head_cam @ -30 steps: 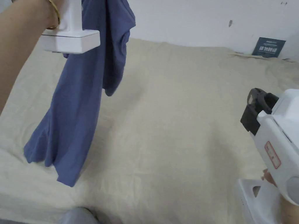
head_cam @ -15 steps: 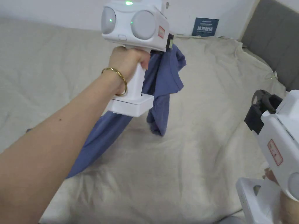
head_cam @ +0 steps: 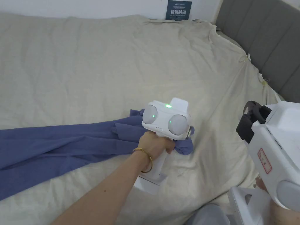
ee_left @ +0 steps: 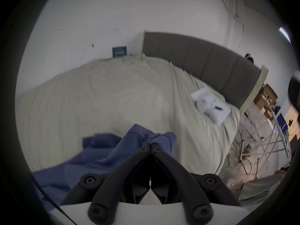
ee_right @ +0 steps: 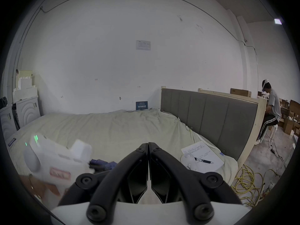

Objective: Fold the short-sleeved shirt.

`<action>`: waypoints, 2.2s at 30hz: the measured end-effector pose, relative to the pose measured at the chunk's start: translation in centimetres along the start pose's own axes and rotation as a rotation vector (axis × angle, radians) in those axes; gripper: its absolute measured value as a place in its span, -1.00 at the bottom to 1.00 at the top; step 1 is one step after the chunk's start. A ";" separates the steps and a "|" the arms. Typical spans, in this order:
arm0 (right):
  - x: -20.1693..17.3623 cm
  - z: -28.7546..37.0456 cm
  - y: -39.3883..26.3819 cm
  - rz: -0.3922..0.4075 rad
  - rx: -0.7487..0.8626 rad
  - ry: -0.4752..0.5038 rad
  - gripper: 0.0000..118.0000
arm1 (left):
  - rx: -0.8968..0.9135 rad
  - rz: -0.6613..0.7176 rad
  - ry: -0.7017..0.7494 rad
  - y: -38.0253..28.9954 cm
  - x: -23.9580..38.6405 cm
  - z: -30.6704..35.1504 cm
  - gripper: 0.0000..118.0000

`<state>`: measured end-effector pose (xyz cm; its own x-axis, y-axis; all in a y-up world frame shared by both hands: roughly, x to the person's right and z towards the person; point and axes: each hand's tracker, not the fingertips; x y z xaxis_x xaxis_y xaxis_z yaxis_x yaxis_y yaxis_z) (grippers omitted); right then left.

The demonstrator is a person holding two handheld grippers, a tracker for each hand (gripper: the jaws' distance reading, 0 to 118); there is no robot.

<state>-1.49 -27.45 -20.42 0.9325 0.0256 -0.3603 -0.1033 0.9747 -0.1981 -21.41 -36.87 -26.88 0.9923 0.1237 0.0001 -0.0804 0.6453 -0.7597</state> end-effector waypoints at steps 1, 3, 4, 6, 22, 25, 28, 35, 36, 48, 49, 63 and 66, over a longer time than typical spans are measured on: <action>0.2 0.0 -0.1 -0.002 -0.003 -0.004 -1.00 | -0.022 0.017 -0.010 -0.2 0.2 -0.4 -0.99; 0.4 0.0 -0.1 -0.008 -0.010 -0.011 -1.00 | -0.070 0.063 -0.071 -0.2 -0.1 -0.4 -0.65; 0.6 -0.1 -0.2 -0.016 -0.014 -0.012 -1.00 | -0.082 0.077 -0.099 0.0 -0.2 -0.4 -0.34; 0.7 -0.1 -0.1 -0.022 -0.015 -0.014 -1.00 | -0.045 0.066 -0.083 0.3 -0.3 0.9 0.57; -3.2 -3.1 1.1 -0.019 0.001 0.078 -1.00 | 0.470 0.195 0.399 0.8 -15.1 17.5 1.00; -4.8 -3.8 0.9 -0.008 -0.003 0.116 -1.00 | 0.537 0.281 0.498 -1.8 -17.4 20.4 1.00; -6.5 -4.3 0.7 0.004 -0.006 0.153 -1.00 | 0.556 0.192 0.621 -4.7 -18.2 22.2 1.00; -9.8 -4.4 0.6 0.004 -0.003 0.233 -1.00 | 0.620 0.247 0.725 -10.4 -18.8 24.5 0.74; -10.1 -4.3 0.6 0.004 -0.001 0.239 -1.00 | 0.635 0.257 0.742 -10.9 -18.8 24.7 0.58; -11.1 -3.5 0.3 0.016 -0.001 0.276 -1.00 | 0.634 0.280 0.742 -12.9 -18.6 24.4 -1.00; -11.0 -3.4 0.3 0.018 -0.002 0.276 -1.00 | 0.632 0.267 0.736 -12.8 -18.4 24.3 -1.00; -10.8 -4.0 1.8 0.062 -0.049 0.266 -0.95 | 0.639 0.310 0.671 -13.4 -18.5 23.8 -1.00; -10.9 -6.1 3.3 0.060 -0.172 0.276 -0.02 | 0.641 0.314 0.674 -13.4 -18.6 24.0 -1.00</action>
<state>-14.08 -25.82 -22.72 0.7963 -0.0020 -0.6049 -0.2340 0.9211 -0.3112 -41.05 -29.71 -1.12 0.7468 0.0323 -0.6642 -0.1885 0.9681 -0.1649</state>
